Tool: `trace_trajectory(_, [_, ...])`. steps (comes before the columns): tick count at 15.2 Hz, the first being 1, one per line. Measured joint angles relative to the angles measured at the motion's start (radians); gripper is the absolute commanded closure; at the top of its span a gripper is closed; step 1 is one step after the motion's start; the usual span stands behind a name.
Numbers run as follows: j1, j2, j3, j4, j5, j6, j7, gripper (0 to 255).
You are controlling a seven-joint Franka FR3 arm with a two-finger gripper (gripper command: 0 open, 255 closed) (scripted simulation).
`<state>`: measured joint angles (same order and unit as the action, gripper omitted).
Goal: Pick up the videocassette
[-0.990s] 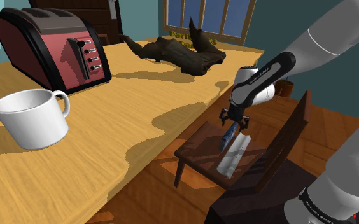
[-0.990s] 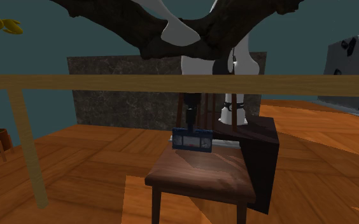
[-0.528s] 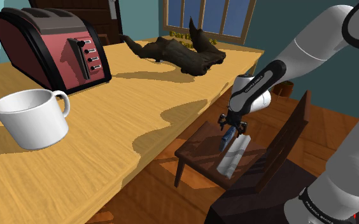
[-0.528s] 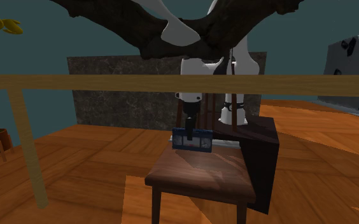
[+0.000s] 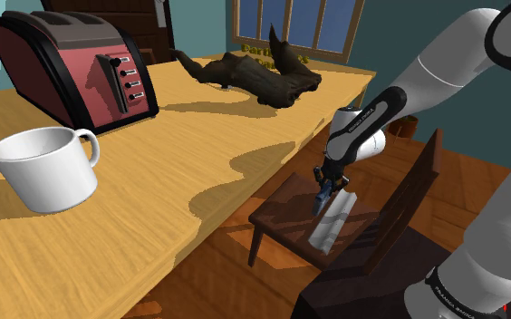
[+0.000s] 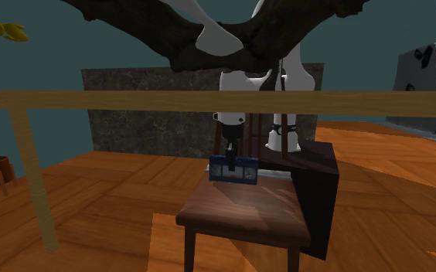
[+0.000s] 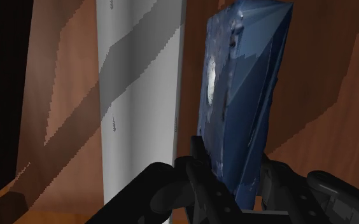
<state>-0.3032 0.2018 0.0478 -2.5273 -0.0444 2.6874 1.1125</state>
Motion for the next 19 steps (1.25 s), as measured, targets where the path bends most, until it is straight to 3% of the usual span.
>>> trace_trajectory(5, [0.000,-0.015,0.002,0.002,0.003,-0.018,-0.001,255])
trace_trajectory(19, [-0.003,-0.197,0.007,0.010,0.028,-0.206,-0.022,255])
